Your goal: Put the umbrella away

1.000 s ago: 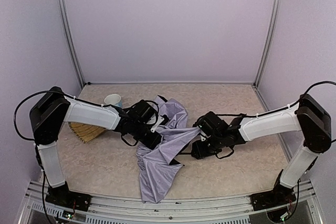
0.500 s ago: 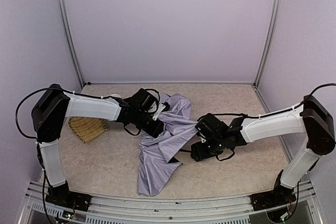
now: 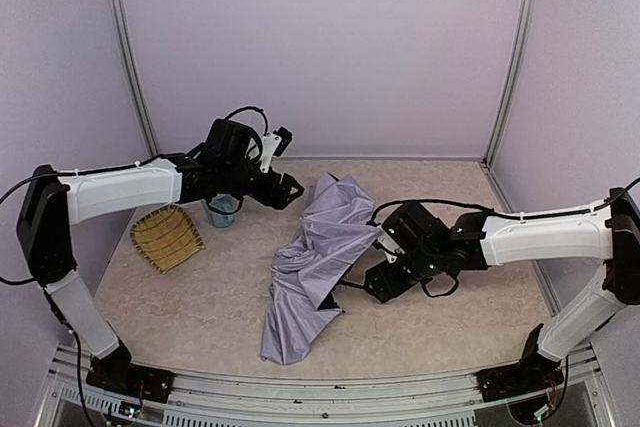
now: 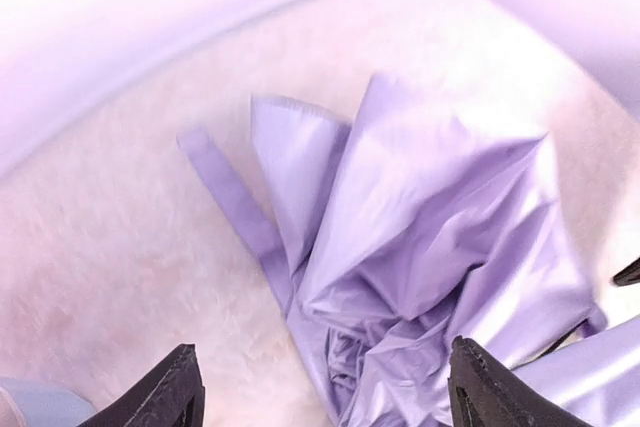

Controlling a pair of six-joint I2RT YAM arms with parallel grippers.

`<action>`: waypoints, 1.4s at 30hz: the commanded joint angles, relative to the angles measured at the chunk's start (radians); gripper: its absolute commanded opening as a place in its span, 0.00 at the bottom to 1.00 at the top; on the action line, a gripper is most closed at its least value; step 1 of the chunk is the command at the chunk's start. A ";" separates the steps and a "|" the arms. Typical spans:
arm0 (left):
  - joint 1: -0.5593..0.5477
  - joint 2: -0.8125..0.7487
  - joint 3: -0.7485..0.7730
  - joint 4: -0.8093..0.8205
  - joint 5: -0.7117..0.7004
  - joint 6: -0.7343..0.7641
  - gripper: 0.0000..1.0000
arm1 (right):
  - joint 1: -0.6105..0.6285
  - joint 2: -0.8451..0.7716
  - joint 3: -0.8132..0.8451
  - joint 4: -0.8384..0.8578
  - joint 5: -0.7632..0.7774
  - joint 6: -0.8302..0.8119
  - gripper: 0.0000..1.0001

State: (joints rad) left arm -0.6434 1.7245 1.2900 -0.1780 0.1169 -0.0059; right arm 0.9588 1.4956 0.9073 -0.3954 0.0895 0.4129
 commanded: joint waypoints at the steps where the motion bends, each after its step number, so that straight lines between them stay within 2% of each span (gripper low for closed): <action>1: -0.059 -0.136 -0.084 0.070 0.039 0.088 0.82 | -0.005 -0.018 0.041 -0.029 -0.057 -0.101 0.75; 6: -0.202 -0.263 -0.258 0.182 0.316 0.296 0.86 | -0.005 -0.003 0.047 0.025 -0.117 -0.206 0.74; 8: -0.274 -0.262 -0.282 0.213 0.321 0.372 0.89 | -0.005 0.012 0.060 0.043 -0.124 -0.255 0.74; 11: -0.303 -0.203 -0.243 0.219 0.290 0.410 0.90 | -0.005 0.038 0.093 0.041 -0.121 -0.308 0.74; 14: -0.302 -0.104 -0.157 0.183 0.247 0.410 0.85 | -0.005 0.058 0.114 0.028 -0.116 -0.342 0.74; 16: -0.304 -0.056 -0.111 0.164 0.223 0.403 0.71 | -0.006 0.064 0.117 0.029 -0.125 -0.361 0.74; 19: -0.303 -0.032 -0.080 0.131 0.206 0.394 0.36 | -0.014 0.053 0.112 0.026 -0.126 -0.368 0.74; 21: -0.301 -0.056 -0.112 0.150 0.208 0.389 0.15 | -0.041 0.031 0.092 0.028 -0.134 -0.364 0.74; 23: -0.298 -0.095 -0.165 0.194 0.208 0.380 0.00 | -0.077 0.003 0.063 0.036 -0.145 -0.362 0.74; 31: -0.268 -0.193 -0.298 0.288 0.205 0.317 0.00 | -0.204 -0.098 -0.013 0.046 -0.235 -0.383 0.76; 34: -0.261 -0.199 -0.315 0.301 0.216 0.308 0.00 | -0.220 -0.085 -0.013 0.060 -0.235 -0.255 0.75; 35: -0.259 -0.196 -0.310 0.292 0.220 0.304 0.04 | -0.221 -0.070 -0.007 0.050 -0.227 -0.186 0.74; 37: -0.257 -0.192 -0.288 0.249 0.236 0.300 0.16 | -0.221 -0.053 -0.014 0.046 -0.194 -0.007 0.72; 38: -0.258 -0.194 -0.278 0.217 0.241 0.298 0.35 | -0.221 -0.056 -0.037 0.052 -0.180 0.073 0.71; 39: -0.259 -0.199 -0.269 0.187 0.242 0.290 0.49 | -0.221 -0.060 -0.055 0.064 -0.170 0.150 0.69; 40: -0.259 -0.211 -0.263 0.160 0.239 0.283 0.59 | -0.220 -0.066 -0.083 0.089 -0.166 0.205 0.66; 42: -0.257 -0.252 -0.265 0.119 0.201 0.253 0.73 | -0.208 -0.072 -0.137 0.135 -0.142 0.284 0.62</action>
State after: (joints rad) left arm -0.9043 1.5459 0.9947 0.0410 0.3367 0.2947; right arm 0.7437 1.4284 0.8574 -0.3222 -0.1005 0.4095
